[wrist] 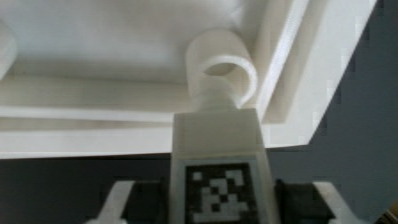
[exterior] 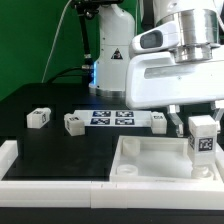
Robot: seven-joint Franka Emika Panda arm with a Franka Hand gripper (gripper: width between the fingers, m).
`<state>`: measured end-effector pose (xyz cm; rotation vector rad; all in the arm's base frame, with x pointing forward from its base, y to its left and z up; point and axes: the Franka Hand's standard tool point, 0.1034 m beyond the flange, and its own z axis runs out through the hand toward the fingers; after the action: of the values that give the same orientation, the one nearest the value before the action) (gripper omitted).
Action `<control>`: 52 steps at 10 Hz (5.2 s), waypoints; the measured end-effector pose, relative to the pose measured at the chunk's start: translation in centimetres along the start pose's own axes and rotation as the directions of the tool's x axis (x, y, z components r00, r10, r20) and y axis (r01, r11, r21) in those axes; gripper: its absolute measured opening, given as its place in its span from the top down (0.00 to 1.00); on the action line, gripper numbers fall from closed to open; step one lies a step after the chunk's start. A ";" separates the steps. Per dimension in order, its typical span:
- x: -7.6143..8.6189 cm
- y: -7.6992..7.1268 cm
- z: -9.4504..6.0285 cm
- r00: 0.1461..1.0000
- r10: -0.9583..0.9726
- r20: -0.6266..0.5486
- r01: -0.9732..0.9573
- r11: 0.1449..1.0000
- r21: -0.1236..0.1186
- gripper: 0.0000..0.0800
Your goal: Assemble one leg
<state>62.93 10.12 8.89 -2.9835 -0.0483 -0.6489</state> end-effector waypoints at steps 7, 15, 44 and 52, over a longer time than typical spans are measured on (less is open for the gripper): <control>0.2 -0.6 -0.8 1.000 -0.008 -0.026 0.008 1.000 0.003 0.64; -0.8 -0.7 -0.1 0.999 -0.014 -0.030 0.014 1.000 0.000 0.64; -0.5 -1.3 -1.9 0.960 -0.003 0.279 -0.003 1.000 0.023 0.19; -0.3 -0.8 -1.3 0.900 0.021 0.435 -0.021 1.000 -0.005 0.19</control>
Offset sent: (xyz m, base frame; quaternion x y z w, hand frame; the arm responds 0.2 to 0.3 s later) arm -0.0086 0.0019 -0.0084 -0.0124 -0.0115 0.0053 0.9998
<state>62.06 10.78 10.01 -3.0579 -0.0446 0.0351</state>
